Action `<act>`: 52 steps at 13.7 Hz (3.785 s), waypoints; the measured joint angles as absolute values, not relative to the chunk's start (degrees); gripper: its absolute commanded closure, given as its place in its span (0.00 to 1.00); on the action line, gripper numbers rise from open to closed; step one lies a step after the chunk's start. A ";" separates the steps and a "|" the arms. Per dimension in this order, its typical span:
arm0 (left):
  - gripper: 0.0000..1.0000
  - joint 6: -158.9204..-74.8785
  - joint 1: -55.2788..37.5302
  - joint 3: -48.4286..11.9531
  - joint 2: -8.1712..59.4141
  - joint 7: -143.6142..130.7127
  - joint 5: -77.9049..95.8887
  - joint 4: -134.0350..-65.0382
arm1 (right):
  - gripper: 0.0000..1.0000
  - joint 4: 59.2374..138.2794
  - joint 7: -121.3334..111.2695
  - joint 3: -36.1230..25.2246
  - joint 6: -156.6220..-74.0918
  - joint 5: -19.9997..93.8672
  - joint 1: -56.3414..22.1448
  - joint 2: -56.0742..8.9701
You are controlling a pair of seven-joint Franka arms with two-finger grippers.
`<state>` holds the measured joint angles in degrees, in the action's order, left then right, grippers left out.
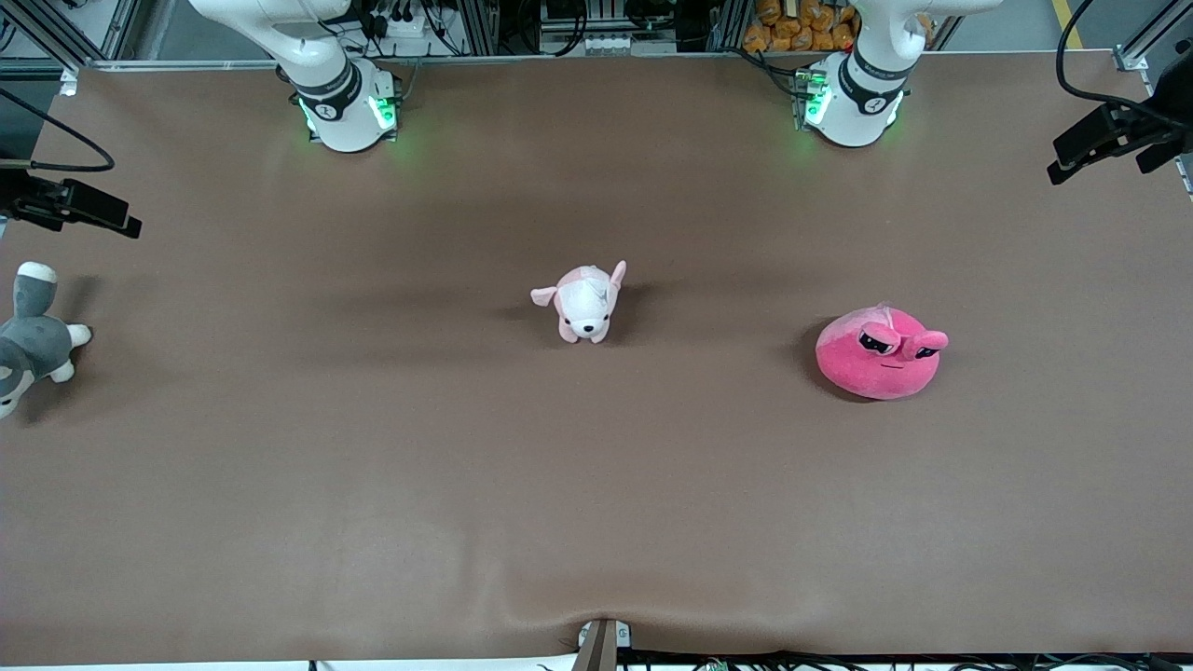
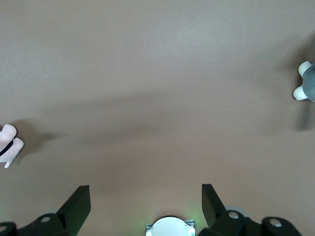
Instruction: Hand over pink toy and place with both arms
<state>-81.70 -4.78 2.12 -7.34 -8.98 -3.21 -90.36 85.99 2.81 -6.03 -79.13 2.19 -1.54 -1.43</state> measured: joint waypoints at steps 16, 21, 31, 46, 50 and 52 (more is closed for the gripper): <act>0.00 -77.42 -5.00 1.56 -5.45 -9.04 -3.21 -90.36 | 0.00 86.16 2.68 -6.31 -79.81 2.19 -1.06 -1.44; 0.00 -79.10 -3.45 1.59 -5.22 -10.14 -3.13 -95.13 | 0.00 86.20 2.66 -6.27 -79.80 2.19 -1.07 -1.46; 0.00 -90.73 -3.43 0.90 -6.50 -20.98 -3.09 -105.33 | 0.00 86.36 2.63 -6.24 -79.58 2.19 -1.07 -1.64; 0.00 -106.69 -2.86 0.52 -2.10 -56.66 -2.81 -117.03 | 0.00 86.38 2.51 -6.04 -77.71 2.19 -1.07 -1.65; 0.00 -109.06 -2.74 0.45 4.14 -72.34 5.00 -114.09 | 0.00 86.41 2.51 -6.18 -77.75 2.17 -0.97 -1.70; 0.02 -109.15 -2.60 0.47 6.92 -78.70 6.48 -111.99 | 0.00 86.48 2.51 -6.23 -77.89 2.17 -0.96 -1.89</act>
<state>-109.15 -2.60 0.47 6.92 -78.70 6.48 -111.99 86.48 2.51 -6.23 -77.89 2.17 -0.96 -1.89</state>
